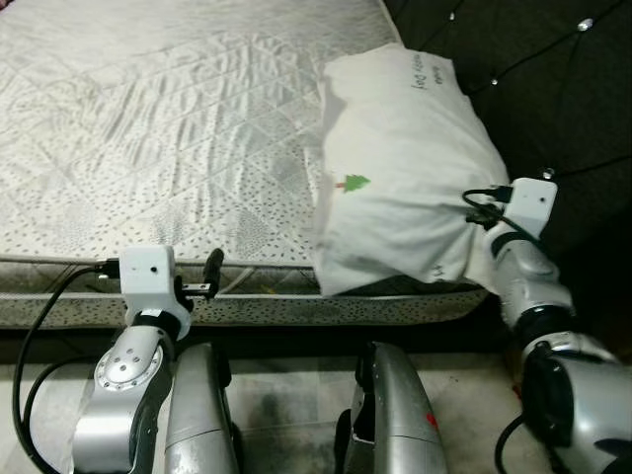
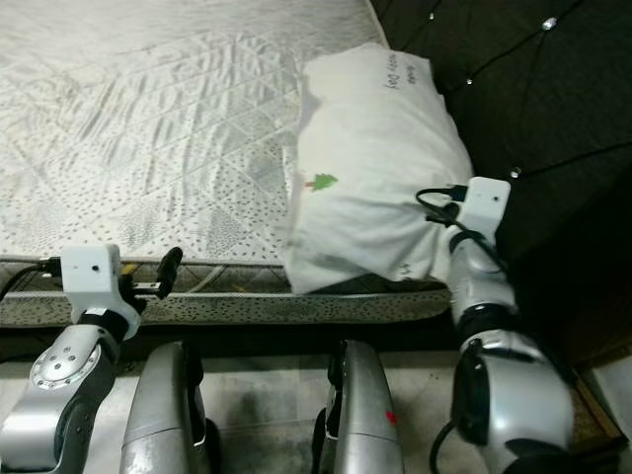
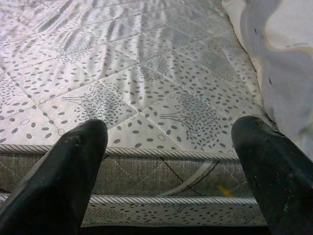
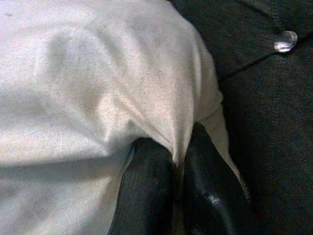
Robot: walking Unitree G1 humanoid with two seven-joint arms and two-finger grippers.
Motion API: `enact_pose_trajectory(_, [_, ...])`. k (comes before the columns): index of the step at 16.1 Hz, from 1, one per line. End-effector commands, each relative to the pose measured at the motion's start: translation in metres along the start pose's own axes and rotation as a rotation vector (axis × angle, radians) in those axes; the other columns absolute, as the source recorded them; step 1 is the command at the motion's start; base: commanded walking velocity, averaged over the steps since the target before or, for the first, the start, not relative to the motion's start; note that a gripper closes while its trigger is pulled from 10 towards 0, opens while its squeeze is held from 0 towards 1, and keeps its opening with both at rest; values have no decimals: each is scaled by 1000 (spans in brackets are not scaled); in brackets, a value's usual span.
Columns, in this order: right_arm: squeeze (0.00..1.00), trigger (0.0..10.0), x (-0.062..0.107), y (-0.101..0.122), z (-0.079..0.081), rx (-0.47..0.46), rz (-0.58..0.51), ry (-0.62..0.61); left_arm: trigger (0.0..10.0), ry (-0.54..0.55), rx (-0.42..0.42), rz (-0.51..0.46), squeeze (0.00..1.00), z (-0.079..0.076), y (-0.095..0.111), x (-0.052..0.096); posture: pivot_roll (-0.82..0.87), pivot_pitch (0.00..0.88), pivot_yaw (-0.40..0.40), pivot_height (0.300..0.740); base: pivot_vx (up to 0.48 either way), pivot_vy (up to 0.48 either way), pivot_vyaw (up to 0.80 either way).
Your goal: Clean up the room
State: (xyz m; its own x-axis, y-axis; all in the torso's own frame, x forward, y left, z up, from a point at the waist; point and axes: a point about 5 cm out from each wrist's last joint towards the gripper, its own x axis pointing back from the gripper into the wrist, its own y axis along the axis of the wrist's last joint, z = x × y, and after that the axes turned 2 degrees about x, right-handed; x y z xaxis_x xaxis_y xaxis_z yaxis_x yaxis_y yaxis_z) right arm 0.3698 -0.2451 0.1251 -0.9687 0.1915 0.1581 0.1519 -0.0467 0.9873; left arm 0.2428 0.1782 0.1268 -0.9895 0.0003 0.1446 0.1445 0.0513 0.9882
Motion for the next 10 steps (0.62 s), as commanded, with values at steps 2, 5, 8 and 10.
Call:
enact_pose_trajectory(2, [0, 0, 10, -6, 16, 44, -30, 103, 10000, 17, -2, 11, 0, 2, -4, 5, 98, 66, -110, 529, 0, 0, 0])
enact_pose_trajectory(5, [0, 0, 10, -17, 29, 122, 19, 204, 10000, 1, 2, 26, 0, -5, -7, 7, 89, 81, -101, 529, 0, 0, 0])
enact_pose_trajectory(8, [0, 0, -9, 22, 24, 260, 19, 216, 10000, 12, -6, 30, 0, 1, -5, 7, 88, 97, -98, 529, 0, 0, 0])
enact_pose_trajectory(10, [0, 0, -15, 52, 13, 292, -17, 165, 10000, 32, -3, 36, 0, 5, -6, 10, 91, 107, -104, 529, 0, 0, 0])
